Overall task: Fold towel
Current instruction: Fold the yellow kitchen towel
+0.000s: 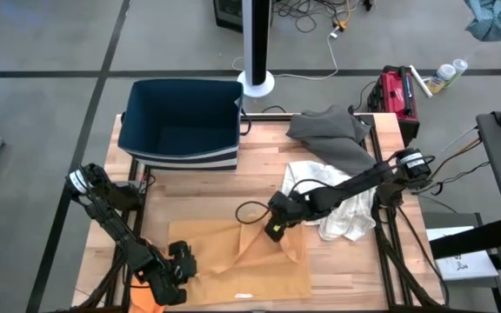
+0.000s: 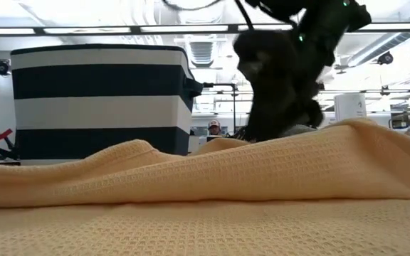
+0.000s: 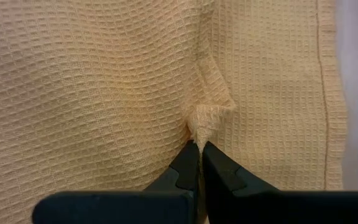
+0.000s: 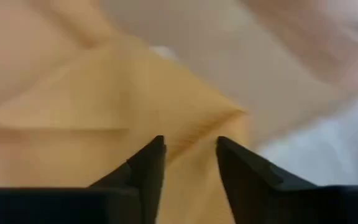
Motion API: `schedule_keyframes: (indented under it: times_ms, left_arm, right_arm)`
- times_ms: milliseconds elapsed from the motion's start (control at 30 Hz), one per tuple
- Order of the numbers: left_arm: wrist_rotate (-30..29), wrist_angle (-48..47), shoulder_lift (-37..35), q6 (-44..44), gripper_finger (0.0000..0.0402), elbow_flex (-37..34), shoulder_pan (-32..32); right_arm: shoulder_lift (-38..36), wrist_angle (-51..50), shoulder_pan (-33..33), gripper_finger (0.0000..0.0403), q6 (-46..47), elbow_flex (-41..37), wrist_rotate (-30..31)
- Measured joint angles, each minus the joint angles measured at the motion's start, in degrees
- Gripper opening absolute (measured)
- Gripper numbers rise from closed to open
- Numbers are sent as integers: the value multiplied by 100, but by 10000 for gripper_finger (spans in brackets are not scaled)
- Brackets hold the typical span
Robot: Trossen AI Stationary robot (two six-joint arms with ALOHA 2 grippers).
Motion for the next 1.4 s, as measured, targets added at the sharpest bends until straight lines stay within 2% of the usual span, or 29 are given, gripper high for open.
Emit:
schedule_keyframes:
  times_ms: [167,267,400,533,667,800,867,1000,1133,1233,1333,1400]
  left_arm:
    - [-128,0,0,0,0,-2,0]
    - [-138,-4,0,2,0,-3,0]
    - [-169,-4,0,2,0,-7,4]
    - [-289,9,0,36,0,-7,4]
    - [-338,11,0,103,0,-7,15]
    - [-402,29,0,105,0,-7,15]
    - [-403,36,0,104,0,-7,15]
    - [-407,69,0,92,0,-7,15]
    - [-444,75,0,103,0,-7,15]
    - [-458,75,0,105,0,-9,15]
    - [-462,77,0,105,0,-9,15]
    - [-464,79,0,105,0,-9,15]
  right_arm:
    - [0,459,273,27,-453,145,-369]
    - [0,228,510,8,-299,244,-135]
    - [-59,-1248,597,37,694,331,817]
    - [-74,-2296,577,83,1104,363,907]
    - [-79,-2049,494,145,1112,365,882]
    - [-79,-1671,315,197,1061,352,436]
    - [-56,-1696,216,212,1046,324,220]
    - [47,-1849,48,222,1103,278,151]
    - [198,-1617,-35,205,888,271,-163]
    - [214,-1097,-33,176,461,271,-366]
    - [219,-501,-19,127,-78,272,-691]
    - [219,-435,-6,81,-318,350,-693]
